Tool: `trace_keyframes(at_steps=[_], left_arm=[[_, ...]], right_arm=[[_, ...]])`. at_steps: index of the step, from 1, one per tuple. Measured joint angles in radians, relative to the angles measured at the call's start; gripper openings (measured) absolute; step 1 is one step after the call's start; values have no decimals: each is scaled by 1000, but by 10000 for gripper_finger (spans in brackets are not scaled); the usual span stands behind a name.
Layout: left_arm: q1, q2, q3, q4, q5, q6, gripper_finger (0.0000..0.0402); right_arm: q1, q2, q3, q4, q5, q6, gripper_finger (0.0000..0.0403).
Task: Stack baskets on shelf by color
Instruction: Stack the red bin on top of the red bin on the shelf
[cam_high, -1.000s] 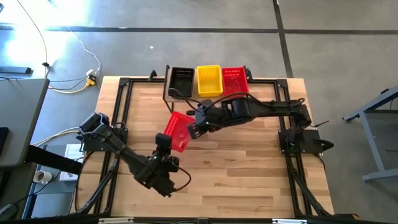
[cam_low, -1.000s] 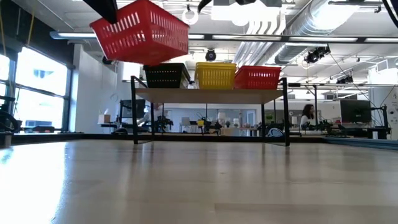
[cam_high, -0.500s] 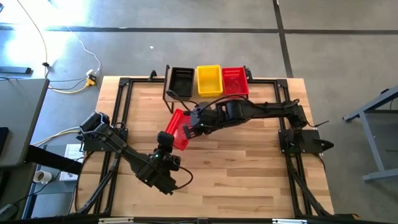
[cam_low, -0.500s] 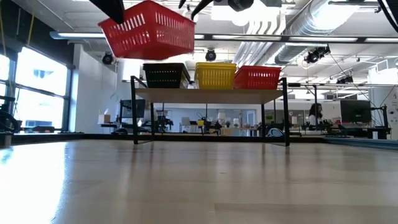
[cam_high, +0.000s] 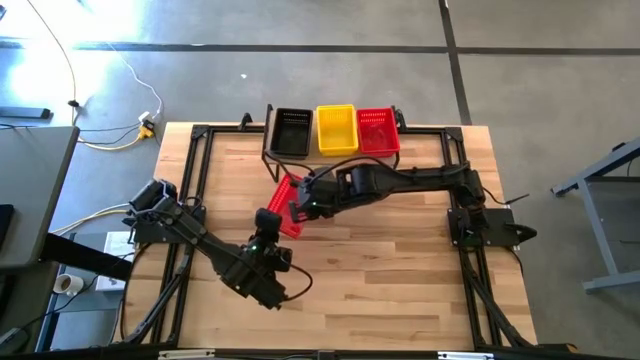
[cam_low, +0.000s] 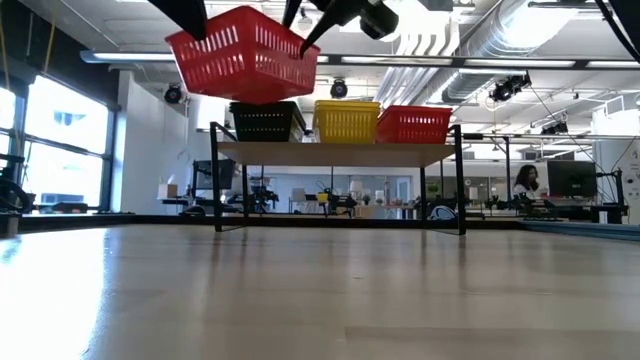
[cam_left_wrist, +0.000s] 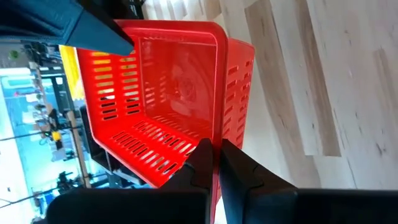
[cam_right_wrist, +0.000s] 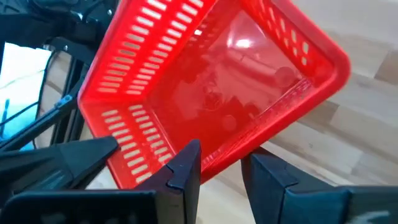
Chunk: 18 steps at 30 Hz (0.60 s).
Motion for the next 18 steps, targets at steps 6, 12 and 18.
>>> trace_keyframes(at_steps=[6,12,18], left_arm=[[5,0,0,0,7,-4,1],[4,0,0,2,11,2,1],[4,0,0,4,14,34,1]], right_arm=[[-5,1,0,1,14,-41,85],[-8,1,0,9,22,-48,37],[-24,1,1,3,-18,-98,10]])
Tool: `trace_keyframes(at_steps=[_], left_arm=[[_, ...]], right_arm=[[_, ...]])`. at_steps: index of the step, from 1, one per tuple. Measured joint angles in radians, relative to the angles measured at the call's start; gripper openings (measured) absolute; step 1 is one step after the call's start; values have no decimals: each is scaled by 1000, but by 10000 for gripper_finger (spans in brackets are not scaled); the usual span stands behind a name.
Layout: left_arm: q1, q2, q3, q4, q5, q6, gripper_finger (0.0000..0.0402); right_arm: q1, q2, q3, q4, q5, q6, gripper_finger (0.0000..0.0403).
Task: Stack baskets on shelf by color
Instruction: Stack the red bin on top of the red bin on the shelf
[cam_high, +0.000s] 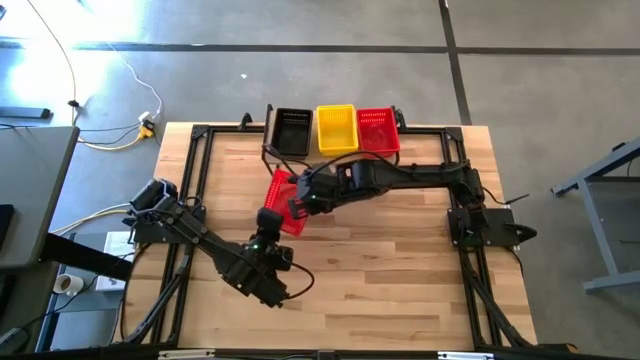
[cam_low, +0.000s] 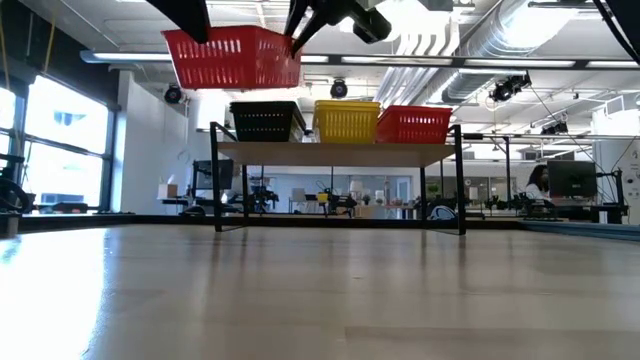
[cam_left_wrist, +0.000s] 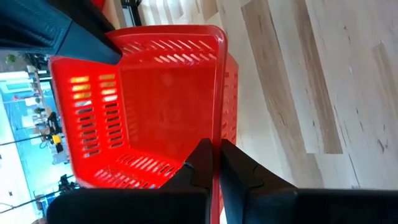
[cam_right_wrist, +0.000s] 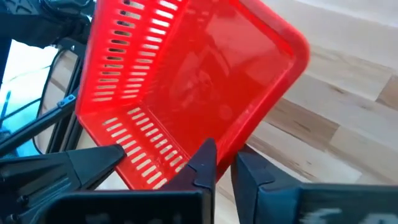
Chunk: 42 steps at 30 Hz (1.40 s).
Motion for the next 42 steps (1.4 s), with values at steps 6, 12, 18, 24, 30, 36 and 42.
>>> trace_keyframes(at_steps=[6,12,18,24,30,36,42], left_arm=[[-1,0,0,2,9,33,1],[-1,0,0,-7,45,43,31],[-2,0,-1,-6,139,97,88],[-2,0,-1,-4,143,-7,155],[0,0,-1,-3,149,-80,200],[0,0,-1,-4,148,-107,203],[0,-12,0,-3,126,-119,187]], right_arm=[[-1,0,0,-10,-3,-64,3],[-3,-1,0,-30,15,-97,0],[-7,-2,-1,-22,38,-105,1],[-13,-1,-2,-64,59,-134,1],[-34,-1,-2,-123,88,-169,1],[-62,-2,-2,-223,97,-234,1],[-82,-10,-2,-283,91,-310,1]])
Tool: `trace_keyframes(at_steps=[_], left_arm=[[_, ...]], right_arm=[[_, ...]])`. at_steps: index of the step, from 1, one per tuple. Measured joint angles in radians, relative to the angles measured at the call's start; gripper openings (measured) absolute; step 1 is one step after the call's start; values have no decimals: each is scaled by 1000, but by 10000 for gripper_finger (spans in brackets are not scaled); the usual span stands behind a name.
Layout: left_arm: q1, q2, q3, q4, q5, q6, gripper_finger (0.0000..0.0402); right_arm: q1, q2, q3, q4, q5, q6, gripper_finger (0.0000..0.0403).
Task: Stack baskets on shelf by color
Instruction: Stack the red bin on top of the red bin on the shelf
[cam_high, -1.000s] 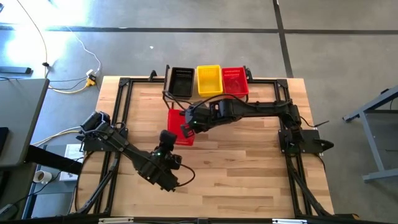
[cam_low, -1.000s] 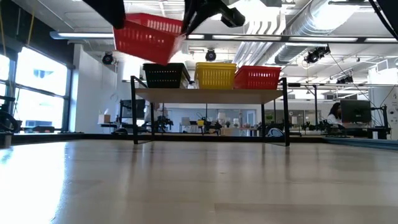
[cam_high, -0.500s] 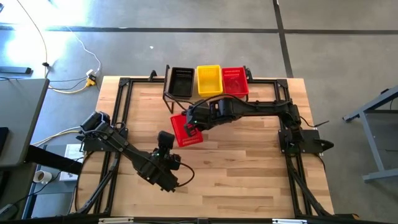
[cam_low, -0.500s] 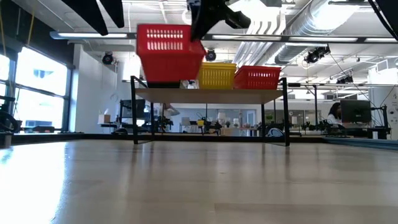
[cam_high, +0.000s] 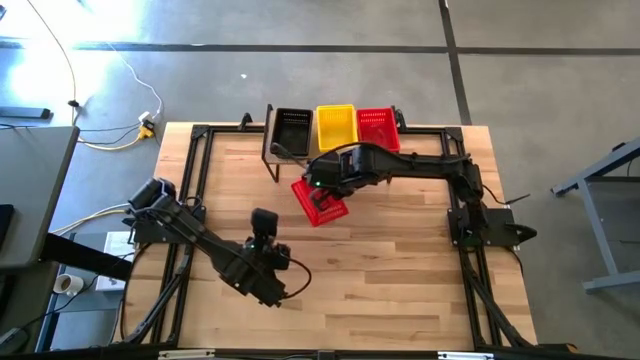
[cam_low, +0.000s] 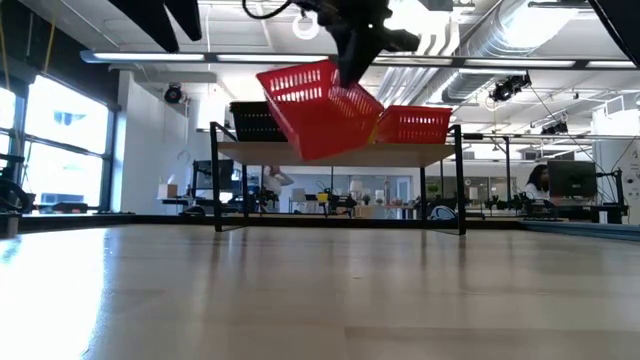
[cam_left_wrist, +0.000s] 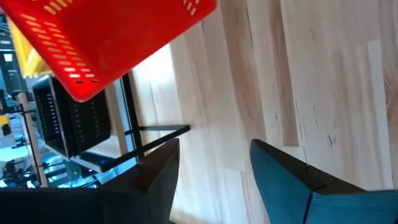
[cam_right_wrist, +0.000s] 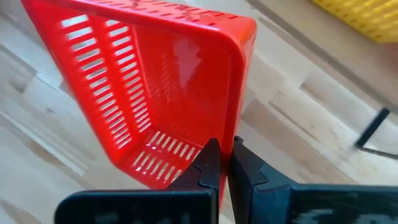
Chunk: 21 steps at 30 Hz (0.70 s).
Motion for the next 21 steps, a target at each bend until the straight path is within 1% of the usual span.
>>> trace_keyframes(at_steps=[6,10,15,21], left_arm=[[22,-28,1,0,-61,-40,173],[72,-53,0,0,-80,-66,170],[152,-93,0,-1,-110,-93,170],[245,-147,0,1,-163,-82,170]], right_arm=[[-11,-58,0,-42,-47,-74,1],[-53,-129,0,-85,-49,-113,0],[-134,-226,0,-98,-58,-153,0],[-288,-325,0,-98,-144,-210,0]])
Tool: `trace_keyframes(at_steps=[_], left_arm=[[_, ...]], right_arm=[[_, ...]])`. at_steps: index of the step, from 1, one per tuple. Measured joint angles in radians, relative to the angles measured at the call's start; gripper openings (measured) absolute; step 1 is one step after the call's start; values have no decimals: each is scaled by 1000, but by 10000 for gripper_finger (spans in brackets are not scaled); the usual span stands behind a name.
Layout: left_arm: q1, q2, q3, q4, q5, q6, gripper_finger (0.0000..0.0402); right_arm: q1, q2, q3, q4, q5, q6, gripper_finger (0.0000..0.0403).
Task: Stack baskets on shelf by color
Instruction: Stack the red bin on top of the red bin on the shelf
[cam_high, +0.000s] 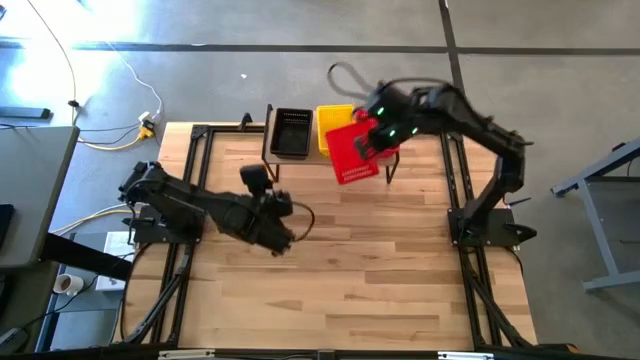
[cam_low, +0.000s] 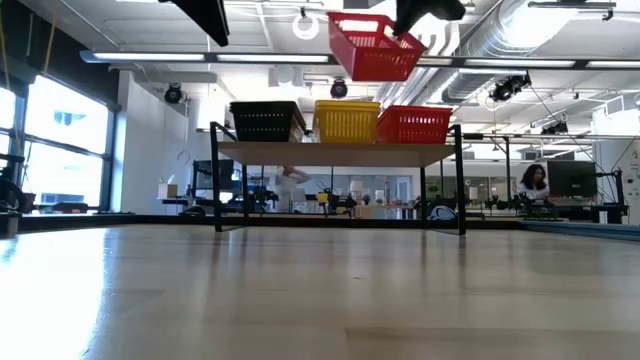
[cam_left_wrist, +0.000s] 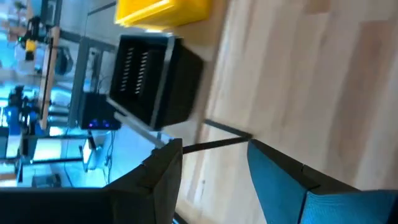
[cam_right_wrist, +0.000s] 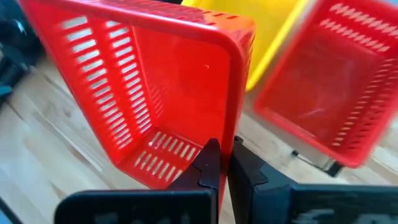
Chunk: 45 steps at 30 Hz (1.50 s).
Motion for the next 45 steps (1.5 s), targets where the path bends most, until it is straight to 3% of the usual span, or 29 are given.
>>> trace_keyframes(at_steps=[13,23,32,45], left_arm=[[216,-72,0,64,-47,122,170],[354,-72,0,77,-7,128,170],[405,-72,0,77,36,133,170],[396,-71,0,77,63,184,170]], right_arm=[[-437,-70,0,9,-263,-160,0],[-671,-65,0,-4,-504,-195,0],[-704,-1,1,-95,-556,-227,0],[-683,67,1,-92,-619,-257,0]])
